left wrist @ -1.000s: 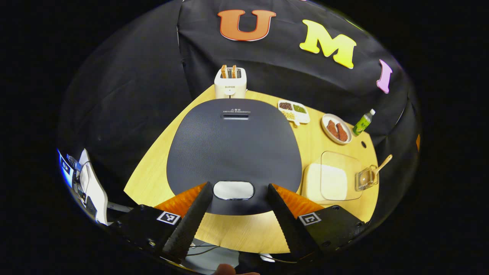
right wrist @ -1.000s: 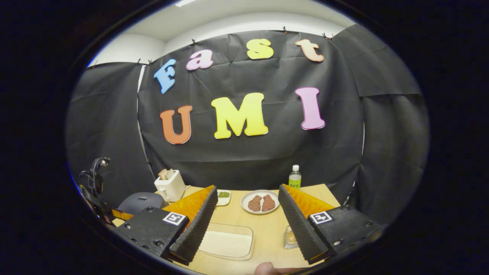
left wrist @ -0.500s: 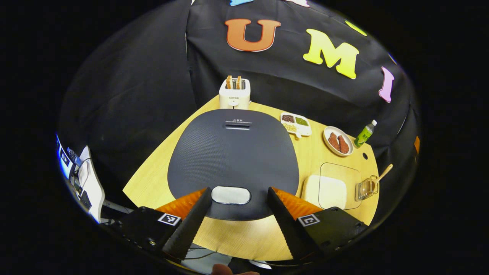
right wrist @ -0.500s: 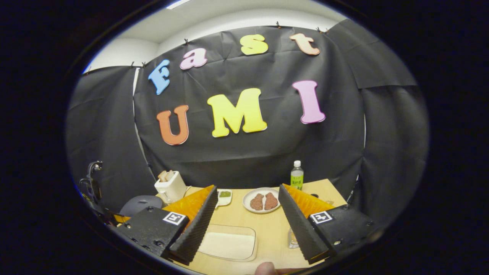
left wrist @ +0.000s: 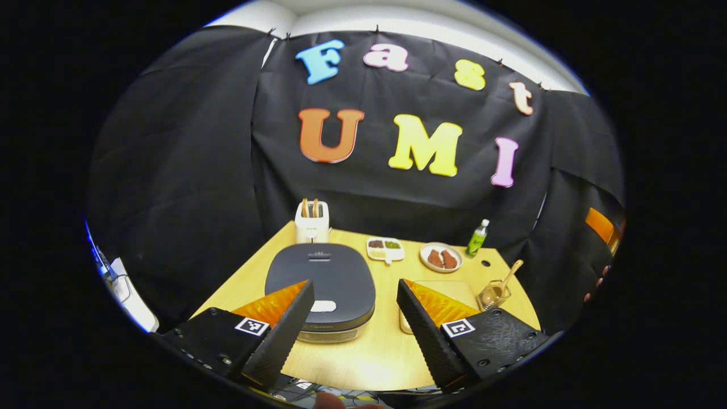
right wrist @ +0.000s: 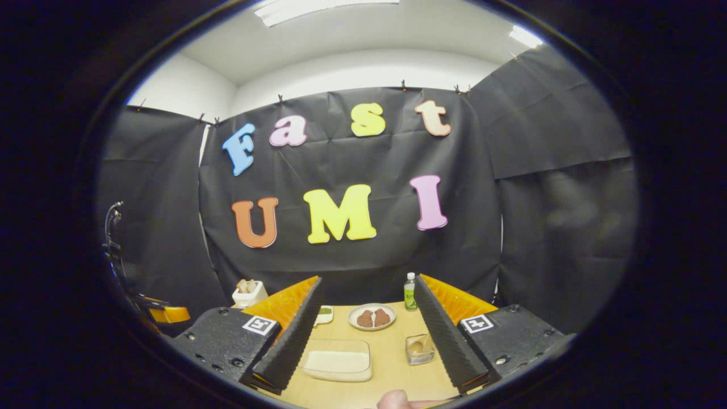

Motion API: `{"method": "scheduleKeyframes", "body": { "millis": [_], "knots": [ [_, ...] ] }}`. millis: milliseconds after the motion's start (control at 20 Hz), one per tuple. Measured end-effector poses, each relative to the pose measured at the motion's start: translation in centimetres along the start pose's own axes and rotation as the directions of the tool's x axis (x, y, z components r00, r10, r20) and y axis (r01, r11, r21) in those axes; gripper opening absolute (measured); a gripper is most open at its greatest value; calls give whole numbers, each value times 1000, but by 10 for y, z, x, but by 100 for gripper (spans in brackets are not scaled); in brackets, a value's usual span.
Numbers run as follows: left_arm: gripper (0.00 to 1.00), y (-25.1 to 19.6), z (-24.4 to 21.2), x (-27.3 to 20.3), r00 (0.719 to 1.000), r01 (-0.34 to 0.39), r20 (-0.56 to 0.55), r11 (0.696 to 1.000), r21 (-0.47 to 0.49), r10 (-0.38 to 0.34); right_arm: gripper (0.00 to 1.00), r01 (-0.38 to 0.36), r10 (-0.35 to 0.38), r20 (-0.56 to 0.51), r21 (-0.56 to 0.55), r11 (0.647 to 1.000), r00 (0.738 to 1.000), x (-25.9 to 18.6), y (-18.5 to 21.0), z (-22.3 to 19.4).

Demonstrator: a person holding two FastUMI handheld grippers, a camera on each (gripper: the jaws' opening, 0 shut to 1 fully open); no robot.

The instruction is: Close the left gripper, press the button to open the rice cooker; take a wooden spoon from the chopstick holder with the right hand, scoop a spoonful of rice and pour it into the rice cooker, then put the wooden spoon back into the chopstick holder.

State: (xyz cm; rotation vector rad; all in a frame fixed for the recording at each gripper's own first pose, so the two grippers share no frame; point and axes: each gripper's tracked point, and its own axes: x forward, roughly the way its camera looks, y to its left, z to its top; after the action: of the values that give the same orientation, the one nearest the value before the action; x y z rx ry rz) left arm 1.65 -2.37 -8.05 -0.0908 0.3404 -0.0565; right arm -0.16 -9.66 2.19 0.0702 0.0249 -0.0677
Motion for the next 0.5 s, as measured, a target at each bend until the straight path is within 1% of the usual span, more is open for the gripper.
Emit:
{"method": "scheduleKeyframes", "body": {
  "millis": [50,150,200,350,500],
  "knots": [
    [95,-9,9,-19,999,14,53,1000,3,-14,96,8,-8,16,3,1000,1000,-21,0,6],
    [95,-22,20,-51,990,42,132,999,-2,-41,96,15,-15,33,-4,1000,999,-55,1,11],
    [95,-25,21,-68,986,50,160,999,-2,-49,100,15,-14,34,-13,1000,999,-70,2,10],
    [95,-32,17,-110,976,45,213,999,9,-46,100,2,0,36,-41,999,999,-110,12,13],
    [95,-42,15,-137,964,52,259,998,19,-55,100,-21,22,41,-39,999,999,-139,26,7]
  ]
}}
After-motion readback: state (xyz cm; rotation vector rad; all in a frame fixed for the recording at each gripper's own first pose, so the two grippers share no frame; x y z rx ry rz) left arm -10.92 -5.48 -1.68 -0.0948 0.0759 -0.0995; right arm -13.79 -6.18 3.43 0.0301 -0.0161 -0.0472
